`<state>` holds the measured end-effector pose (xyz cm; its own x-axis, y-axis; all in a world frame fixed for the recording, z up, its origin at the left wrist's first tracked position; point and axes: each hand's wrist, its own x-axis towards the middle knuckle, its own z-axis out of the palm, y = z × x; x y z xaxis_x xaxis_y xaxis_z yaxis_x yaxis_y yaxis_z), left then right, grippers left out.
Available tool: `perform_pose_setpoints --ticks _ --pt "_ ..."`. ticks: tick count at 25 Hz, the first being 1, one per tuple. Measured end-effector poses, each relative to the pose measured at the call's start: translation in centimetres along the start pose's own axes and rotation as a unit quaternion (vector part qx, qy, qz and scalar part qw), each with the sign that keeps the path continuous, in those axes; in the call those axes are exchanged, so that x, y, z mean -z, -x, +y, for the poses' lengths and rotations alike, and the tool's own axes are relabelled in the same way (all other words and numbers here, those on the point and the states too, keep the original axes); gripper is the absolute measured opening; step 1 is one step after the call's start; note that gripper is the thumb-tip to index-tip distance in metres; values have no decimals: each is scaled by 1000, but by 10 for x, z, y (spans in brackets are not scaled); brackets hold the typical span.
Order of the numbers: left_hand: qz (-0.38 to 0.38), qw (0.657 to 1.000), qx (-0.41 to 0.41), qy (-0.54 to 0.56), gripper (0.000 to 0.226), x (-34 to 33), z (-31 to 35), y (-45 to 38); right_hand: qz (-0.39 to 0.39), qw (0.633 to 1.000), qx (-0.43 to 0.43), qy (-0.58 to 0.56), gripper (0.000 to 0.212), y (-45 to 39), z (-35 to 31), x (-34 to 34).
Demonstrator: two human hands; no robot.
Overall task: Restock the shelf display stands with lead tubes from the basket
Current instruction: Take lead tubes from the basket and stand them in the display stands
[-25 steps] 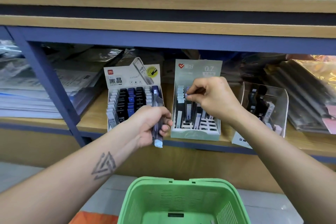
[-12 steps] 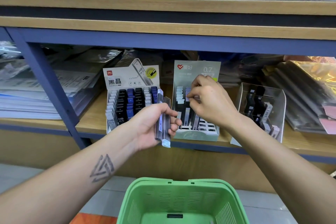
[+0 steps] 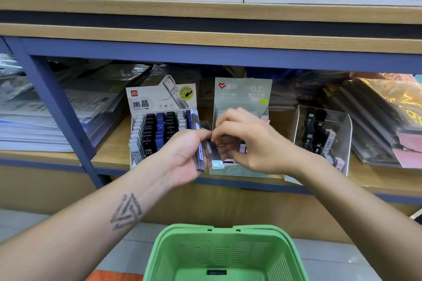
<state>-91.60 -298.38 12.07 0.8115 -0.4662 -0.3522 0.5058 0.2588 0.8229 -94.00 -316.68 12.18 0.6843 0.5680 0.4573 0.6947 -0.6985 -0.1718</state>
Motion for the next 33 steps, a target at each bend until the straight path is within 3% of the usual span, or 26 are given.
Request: perform_pose_setpoints --ticks 2,4,6,9,12,21,33 --pt "14 1000 -13 -4 26 -2 0 -2 -21 999 26 22 38 6 -6 -4" --pt "7 1000 -7 -13 22 -9 -1 1 21 998 46 48 28 10 -7 -8" --pt "-12 999 2 -42 25 -15 -3 4 89 995 47 3 16 12 -10 -3" --pt "-3 992 -8 -127 43 -20 -4 3 244 956 -81 -142 9 15 -11 26" --pt "17 984 -34 -174 30 -25 -2 -3 354 892 -196 -201 16 26 11 51" --pt "-3 989 -42 -143 25 -36 -4 -19 214 928 -297 -65 17 40 48 26" --pt "0 990 -39 -135 27 -28 -10 -23 213 940 -259 -55 10 32 50 5"
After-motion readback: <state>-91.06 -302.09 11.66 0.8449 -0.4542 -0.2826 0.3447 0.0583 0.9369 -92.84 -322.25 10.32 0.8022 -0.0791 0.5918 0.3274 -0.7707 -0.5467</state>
